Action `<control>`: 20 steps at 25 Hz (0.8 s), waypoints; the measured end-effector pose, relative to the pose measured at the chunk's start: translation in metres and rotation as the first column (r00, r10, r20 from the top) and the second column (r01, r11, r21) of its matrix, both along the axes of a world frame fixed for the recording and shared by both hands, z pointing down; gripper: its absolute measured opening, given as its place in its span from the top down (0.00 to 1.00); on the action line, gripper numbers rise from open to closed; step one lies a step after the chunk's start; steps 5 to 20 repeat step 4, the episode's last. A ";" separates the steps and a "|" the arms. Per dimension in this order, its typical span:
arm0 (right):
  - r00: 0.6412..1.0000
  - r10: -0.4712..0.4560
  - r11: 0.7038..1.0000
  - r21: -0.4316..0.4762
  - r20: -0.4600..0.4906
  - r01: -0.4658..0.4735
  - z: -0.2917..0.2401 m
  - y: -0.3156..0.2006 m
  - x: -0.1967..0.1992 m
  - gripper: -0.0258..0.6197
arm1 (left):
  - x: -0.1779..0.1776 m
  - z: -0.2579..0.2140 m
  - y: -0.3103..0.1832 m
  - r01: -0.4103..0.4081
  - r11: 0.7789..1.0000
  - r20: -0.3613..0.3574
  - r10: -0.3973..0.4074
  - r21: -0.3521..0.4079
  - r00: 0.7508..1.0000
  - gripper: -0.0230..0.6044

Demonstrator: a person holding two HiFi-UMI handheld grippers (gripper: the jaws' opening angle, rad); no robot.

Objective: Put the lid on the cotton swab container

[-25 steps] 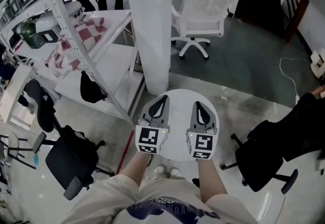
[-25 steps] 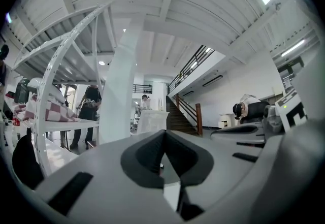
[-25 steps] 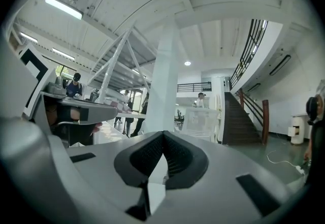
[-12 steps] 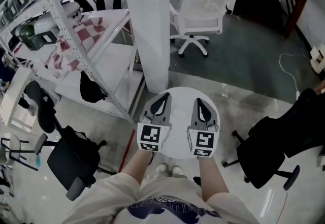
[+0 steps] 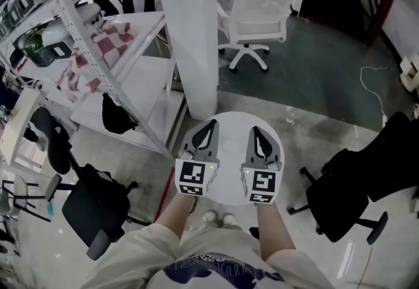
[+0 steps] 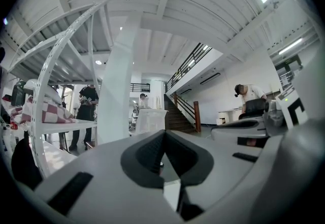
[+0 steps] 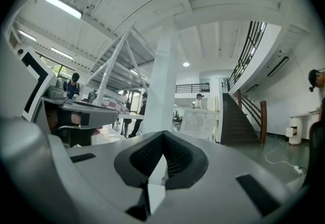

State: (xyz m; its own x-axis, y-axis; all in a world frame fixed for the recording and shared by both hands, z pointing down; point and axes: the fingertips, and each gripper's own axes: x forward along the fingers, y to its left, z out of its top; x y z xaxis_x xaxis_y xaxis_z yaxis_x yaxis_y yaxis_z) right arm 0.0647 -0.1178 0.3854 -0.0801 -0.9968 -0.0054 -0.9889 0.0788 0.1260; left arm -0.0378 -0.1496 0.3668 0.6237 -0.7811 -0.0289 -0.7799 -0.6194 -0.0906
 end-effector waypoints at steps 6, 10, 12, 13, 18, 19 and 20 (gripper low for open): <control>1.000 0.007 1.000 -0.013 0.004 -0.007 0.004 0.000 0.003 0.95 | 0.000 0.003 -0.002 0.003 1.000 0.009 -0.003 -0.004 1.000 0.97; 1.000 0.007 1.000 -0.013 0.004 -0.007 0.004 0.000 0.003 0.95 | 0.000 0.003 -0.002 0.003 1.000 0.009 -0.003 -0.004 1.000 0.97; 1.000 0.007 1.000 -0.013 0.004 -0.007 0.004 0.000 0.003 0.95 | 0.000 0.003 -0.002 0.003 1.000 0.009 -0.003 -0.004 1.000 0.97; 1.000 0.007 1.000 -0.013 0.004 -0.007 0.004 0.000 0.003 0.95 | 0.000 0.003 -0.002 0.003 1.000 0.009 -0.003 -0.004 1.000 0.97; 1.000 0.007 1.000 -0.013 0.004 -0.007 0.004 0.000 0.003 0.95 | 0.000 0.003 -0.002 0.003 1.000 0.009 -0.003 -0.004 1.000 0.97; 1.000 0.007 1.000 -0.013 0.004 -0.007 0.004 0.000 0.003 0.95 | 0.000 0.003 -0.002 0.003 1.000 0.009 -0.003 -0.004 1.000 0.97; 1.000 0.007 1.000 -0.013 0.004 -0.007 0.004 0.000 0.003 0.95 | 0.000 0.003 -0.002 0.003 1.000 0.009 -0.003 -0.004 1.000 0.97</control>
